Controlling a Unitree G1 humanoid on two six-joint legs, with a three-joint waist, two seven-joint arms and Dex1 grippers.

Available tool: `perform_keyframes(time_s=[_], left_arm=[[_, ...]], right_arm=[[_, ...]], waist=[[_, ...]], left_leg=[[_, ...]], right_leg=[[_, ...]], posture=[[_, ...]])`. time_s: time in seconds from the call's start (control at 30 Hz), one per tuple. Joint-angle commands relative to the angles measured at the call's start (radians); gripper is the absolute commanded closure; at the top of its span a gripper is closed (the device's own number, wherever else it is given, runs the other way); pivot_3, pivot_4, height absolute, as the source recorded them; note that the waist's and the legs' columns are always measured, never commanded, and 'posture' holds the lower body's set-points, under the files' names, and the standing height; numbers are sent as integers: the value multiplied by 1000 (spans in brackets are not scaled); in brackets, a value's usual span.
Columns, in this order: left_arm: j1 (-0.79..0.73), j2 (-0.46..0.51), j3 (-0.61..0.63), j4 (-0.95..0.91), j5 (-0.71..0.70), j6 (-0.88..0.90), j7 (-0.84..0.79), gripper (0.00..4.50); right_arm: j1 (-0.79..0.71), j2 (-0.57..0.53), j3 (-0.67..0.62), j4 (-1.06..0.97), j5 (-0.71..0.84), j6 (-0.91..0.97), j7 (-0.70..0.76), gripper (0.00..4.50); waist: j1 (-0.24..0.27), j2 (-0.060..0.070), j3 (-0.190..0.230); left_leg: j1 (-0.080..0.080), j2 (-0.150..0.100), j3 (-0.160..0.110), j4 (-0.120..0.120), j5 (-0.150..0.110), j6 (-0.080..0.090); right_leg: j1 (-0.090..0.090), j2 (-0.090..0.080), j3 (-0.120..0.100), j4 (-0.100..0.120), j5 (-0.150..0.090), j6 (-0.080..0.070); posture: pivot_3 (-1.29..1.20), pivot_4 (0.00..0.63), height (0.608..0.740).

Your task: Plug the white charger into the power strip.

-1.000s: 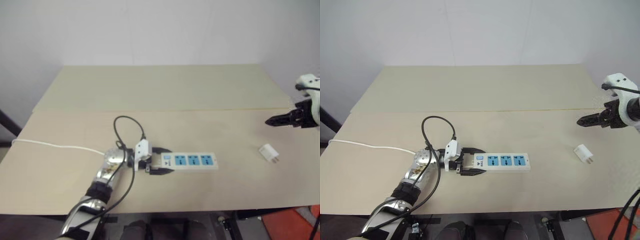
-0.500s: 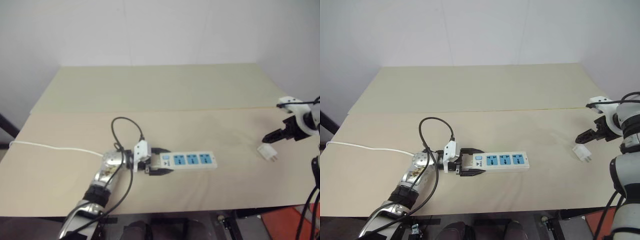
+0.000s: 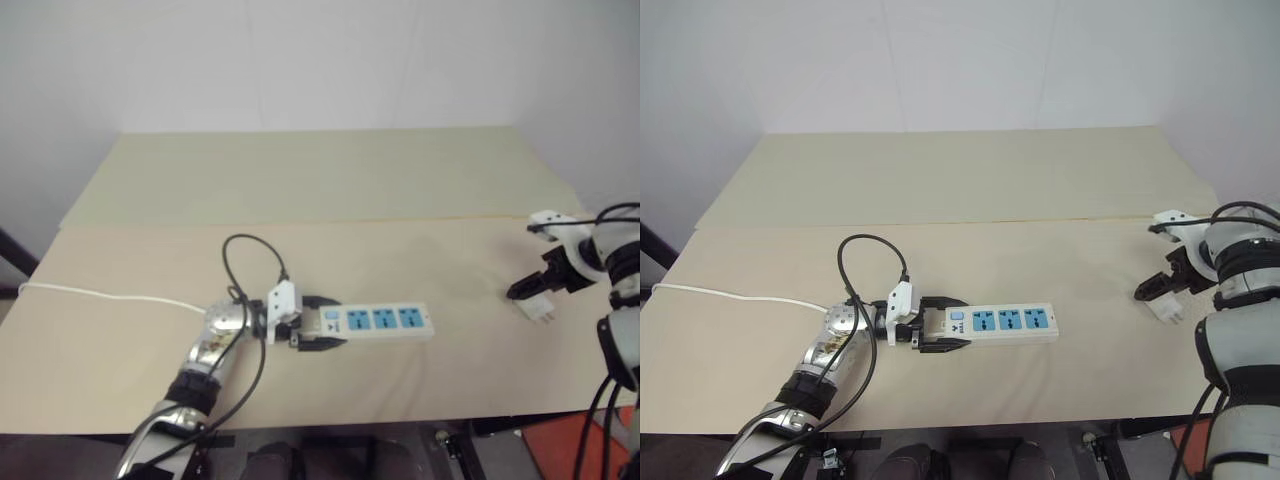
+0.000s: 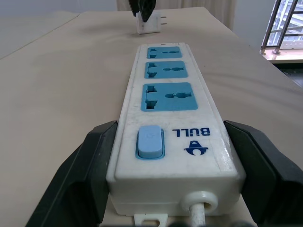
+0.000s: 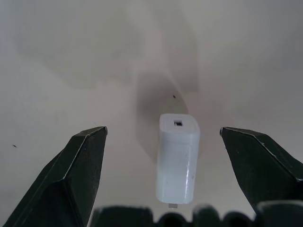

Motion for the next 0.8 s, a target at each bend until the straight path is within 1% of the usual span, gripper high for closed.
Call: perform_keyframes(time_s=[0.03,0.5,0.63,0.67,0.8], left_arm=[[31,2,-57,17,34,35,-11,1243],[45,19,-53,-7,33,50,-1,1243],[48,25,-51,-12,32,53,3,1243],[49,26,-51,-13,32,53,3,1243],[53,34,-48,-20,30,57,5,1243]], right_arm=[[-3,3,-28,0,-18,-18,-1,0],[33,37,-48,16,-46,-44,-4,0],[45,41,-54,21,-53,-50,-5,833],[48,42,-54,21,-54,-51,-4,1239],[54,49,-58,21,-56,-51,-2,2565]], waist=[[-2,0,0],[-9,0,0],[-12,0,0],[-12,0,0],[-13,0,0]], left_leg=[[0,0,0,0,0,0],[2,0,0,0,1,-1],[2,0,0,0,1,-2],[2,0,0,0,1,-2],[2,0,0,-1,1,-2]], right_leg=[[0,0,0,0,0,0],[1,0,0,0,0,0],[1,0,0,0,0,0],[1,0,0,0,0,0],[1,1,0,0,0,0]], posture=[[0,150,740],[0,150,740],[0,150,740],[0,150,740],[0,150,740]])
